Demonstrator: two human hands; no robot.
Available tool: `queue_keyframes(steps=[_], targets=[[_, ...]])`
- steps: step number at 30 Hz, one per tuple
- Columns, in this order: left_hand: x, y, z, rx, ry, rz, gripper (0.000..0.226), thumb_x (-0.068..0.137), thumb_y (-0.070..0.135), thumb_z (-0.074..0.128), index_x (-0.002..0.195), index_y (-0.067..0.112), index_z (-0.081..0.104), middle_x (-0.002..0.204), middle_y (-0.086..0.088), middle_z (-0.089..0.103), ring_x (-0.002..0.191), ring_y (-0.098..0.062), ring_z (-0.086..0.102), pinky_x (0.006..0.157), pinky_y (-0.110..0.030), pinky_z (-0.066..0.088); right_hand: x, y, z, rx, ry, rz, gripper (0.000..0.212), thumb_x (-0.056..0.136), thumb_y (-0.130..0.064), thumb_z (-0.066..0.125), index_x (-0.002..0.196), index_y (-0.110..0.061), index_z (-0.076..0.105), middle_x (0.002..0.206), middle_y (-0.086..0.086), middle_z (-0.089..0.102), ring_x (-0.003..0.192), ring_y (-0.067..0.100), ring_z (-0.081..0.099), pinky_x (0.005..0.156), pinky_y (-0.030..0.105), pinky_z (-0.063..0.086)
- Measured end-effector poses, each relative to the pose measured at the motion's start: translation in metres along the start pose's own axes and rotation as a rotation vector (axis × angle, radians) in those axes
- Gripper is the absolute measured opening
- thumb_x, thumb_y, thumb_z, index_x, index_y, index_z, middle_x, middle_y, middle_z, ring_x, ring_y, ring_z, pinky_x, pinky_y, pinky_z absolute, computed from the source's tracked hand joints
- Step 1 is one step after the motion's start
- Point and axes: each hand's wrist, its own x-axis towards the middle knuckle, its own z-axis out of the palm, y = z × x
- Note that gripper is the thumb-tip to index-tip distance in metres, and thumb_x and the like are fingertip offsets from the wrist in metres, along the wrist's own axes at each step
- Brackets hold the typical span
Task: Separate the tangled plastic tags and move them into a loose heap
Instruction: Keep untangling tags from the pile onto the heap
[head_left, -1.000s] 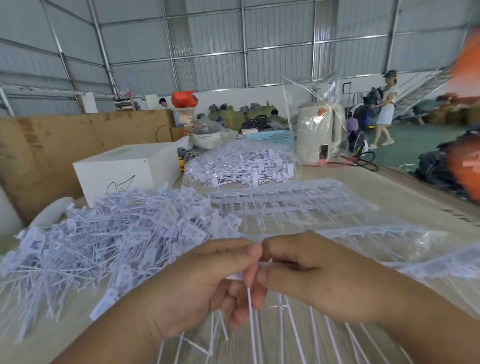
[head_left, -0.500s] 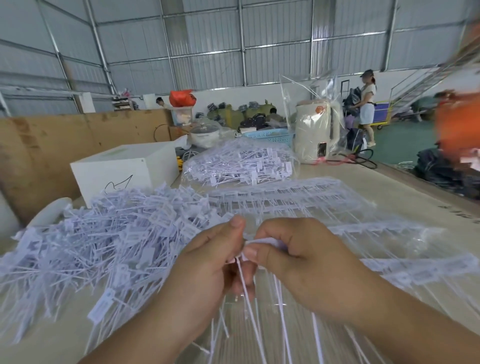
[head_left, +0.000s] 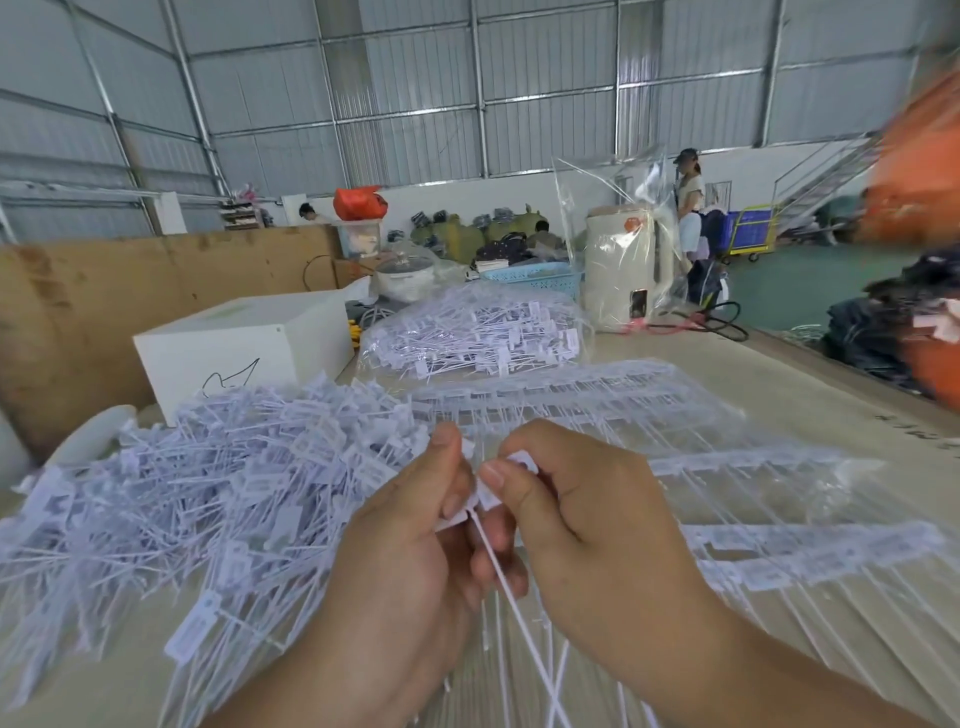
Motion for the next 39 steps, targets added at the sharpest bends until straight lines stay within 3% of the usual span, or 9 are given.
queue_keyframes(steps=[3,6,10,13,16,19,26,32,39], targets=[[0.001,0.000,-0.001,-0.078,-0.034,-0.072,0.045,0.077,0.044,0.059,0.041,0.019,0.048,0.044,-0.006,0.044,0.033,-0.016,0.044,0.032,-0.024,0.040,-0.001,-0.001,0.002,-0.006,0.053,-0.046,0.022,0.094,-0.034,0.051,0.077,-0.023,0.058,0.062,-0.011,0.060,0.057,0.008,0.058,0.057,0.034,0.051],[0.009,0.009,-0.011,-0.234,-0.042,-0.094,0.036,0.080,0.038,0.058,0.054,0.017,0.046,0.049,-0.002,0.042,0.035,-0.011,0.039,0.032,-0.022,0.042,0.002,-0.004,-0.007,-0.042,0.181,-0.116,0.022,0.093,-0.032,0.052,0.075,-0.021,0.058,0.054,-0.011,0.046,0.048,0.005,0.044,0.047,0.013,0.031],[0.013,0.027,-0.026,-0.107,0.037,-0.010,0.025,0.077,0.041,0.063,0.075,0.019,0.051,0.054,-0.001,0.043,0.039,-0.011,0.032,0.036,-0.023,0.039,0.007,-0.001,-0.021,0.165,0.169,-0.086,0.027,0.095,-0.035,0.055,0.071,-0.024,0.054,0.050,-0.012,0.036,0.046,0.003,0.033,0.045,0.012,0.026],[0.007,0.024,-0.019,0.035,-0.031,-0.017,0.029,0.064,0.027,0.075,0.081,0.017,0.053,0.057,-0.004,0.044,0.041,-0.013,0.033,0.041,-0.025,0.038,0.002,0.002,-0.017,0.193,0.016,-0.090,0.021,0.095,-0.039,0.055,0.081,-0.024,0.058,0.049,-0.012,0.037,0.044,0.002,0.031,0.043,0.014,0.025],[0.002,0.016,-0.010,0.084,-0.130,-0.055,0.035,0.066,0.011,0.068,0.099,0.010,0.057,0.076,-0.013,0.057,0.055,-0.017,0.054,0.050,-0.028,0.045,-0.005,0.003,-0.006,0.118,-0.185,-0.109,0.008,0.093,-0.044,0.053,0.099,-0.039,0.050,0.055,-0.007,0.051,0.045,0.004,0.043,0.044,0.018,0.033],[0.002,0.015,-0.012,0.022,-0.178,-0.081,0.053,0.064,0.010,0.068,0.115,0.009,0.058,0.086,-0.015,0.059,0.069,-0.022,0.058,0.058,-0.029,0.047,-0.004,0.006,-0.003,0.086,-0.253,-0.065,0.020,0.087,-0.055,0.047,0.104,-0.047,0.041,0.066,0.000,0.063,0.061,0.013,0.063,0.057,0.038,0.047],[0.007,0.008,-0.014,-0.035,-0.334,-0.069,0.048,0.059,0.011,0.071,0.106,0.001,0.072,0.096,-0.019,0.066,0.082,-0.024,0.065,0.059,-0.025,0.052,-0.002,0.014,-0.003,0.109,-0.209,0.024,0.018,0.097,-0.034,0.056,0.105,-0.046,0.046,0.069,-0.006,0.069,0.065,0.010,0.067,0.061,0.033,0.052],[0.010,-0.002,-0.013,-0.052,-0.402,-0.051,0.053,0.065,-0.008,0.046,0.115,-0.004,0.064,0.093,-0.020,0.066,0.079,-0.022,0.066,0.061,-0.024,0.052,0.000,0.017,0.001,0.093,-0.085,0.059,0.014,0.094,-0.034,0.059,0.105,-0.038,0.051,0.056,-0.015,0.063,0.055,0.001,0.062,0.052,0.010,0.040],[0.010,-0.004,-0.016,0.164,-0.321,0.011,0.046,0.066,-0.002,0.053,0.108,0.002,0.069,0.096,-0.022,0.065,0.076,-0.019,0.059,0.061,-0.024,0.047,0.000,0.016,0.001,0.223,-0.118,0.141,0.007,0.096,-0.031,0.054,0.102,-0.034,0.053,0.067,-0.011,0.069,0.060,0.004,0.065,0.058,0.015,0.046]])
